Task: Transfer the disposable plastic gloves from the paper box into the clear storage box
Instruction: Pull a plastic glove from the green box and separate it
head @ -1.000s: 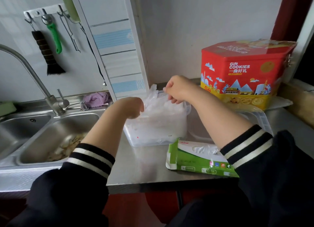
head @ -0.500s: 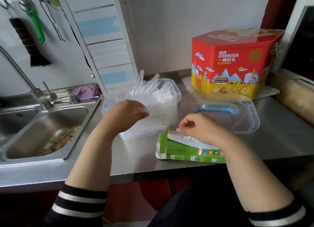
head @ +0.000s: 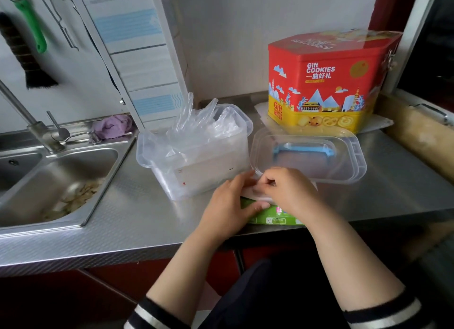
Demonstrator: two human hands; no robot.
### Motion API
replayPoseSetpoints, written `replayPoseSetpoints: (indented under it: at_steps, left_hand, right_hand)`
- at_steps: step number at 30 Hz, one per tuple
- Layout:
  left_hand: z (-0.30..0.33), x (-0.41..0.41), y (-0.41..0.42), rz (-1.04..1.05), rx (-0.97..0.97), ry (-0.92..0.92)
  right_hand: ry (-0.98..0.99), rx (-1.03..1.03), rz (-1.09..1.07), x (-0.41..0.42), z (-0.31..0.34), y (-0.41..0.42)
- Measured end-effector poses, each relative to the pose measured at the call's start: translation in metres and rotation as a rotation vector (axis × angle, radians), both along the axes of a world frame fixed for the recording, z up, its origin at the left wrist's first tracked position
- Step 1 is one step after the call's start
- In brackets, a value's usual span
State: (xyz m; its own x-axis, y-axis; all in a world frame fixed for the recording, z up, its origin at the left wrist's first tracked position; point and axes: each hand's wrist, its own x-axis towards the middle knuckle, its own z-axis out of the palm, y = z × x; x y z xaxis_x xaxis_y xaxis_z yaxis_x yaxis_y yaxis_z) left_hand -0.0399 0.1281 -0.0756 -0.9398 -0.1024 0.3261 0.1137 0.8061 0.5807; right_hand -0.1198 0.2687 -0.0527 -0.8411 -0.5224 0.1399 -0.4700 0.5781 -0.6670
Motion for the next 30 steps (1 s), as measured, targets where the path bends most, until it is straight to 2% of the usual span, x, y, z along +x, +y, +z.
replayPoseSetpoints:
  at_steps: [3, 7, 11, 15, 17, 22, 25, 28, 30]
  left_hand:
    - [-0.01, -0.003, 0.001, 0.032, 0.012, 0.025]
    - [-0.013, -0.005, 0.001, 0.043, 0.001, 0.055]
    - [-0.018, -0.009, -0.002, 0.037, -0.051, 0.086]
    - [-0.02, -0.011, 0.0, 0.061, -0.097, 0.111]
    - [-0.02, -0.011, -0.001, 0.048, -0.094, 0.126]
    - [-0.02, -0.009, -0.001, 0.026, -0.11, 0.091]
    - [-0.017, -0.008, -0.002, 0.015, -0.092, 0.079]
    - [0.004, 0.002, 0.004, 0.082, 0.159, 0.173]
    - [0.032, 0.011, 0.013, 0.118, 0.509, 0.224]
  right_hand:
    - [0.029, -0.102, -0.021, 0.002, -0.009, 0.002]
    - [-0.084, -0.398, -0.077, -0.002, -0.017, 0.008]
    - [-0.146, -0.611, -0.119, 0.0, -0.012, 0.012]
    - [-0.447, -1.077, -0.194, -0.002, 0.005, 0.019]
    - [-0.482, -1.279, -0.123, -0.002, 0.019, 0.023]
    - [-0.185, -1.424, -0.072, 0.005, 0.06, 0.026]
    - [0.082, -1.323, -0.03, 0.015, 0.074, 0.029]
    - [0.304, -1.175, 0.03, 0.022, 0.068, 0.029]
    - [0.383, -1.088, 0.037, 0.019, 0.055, 0.025]
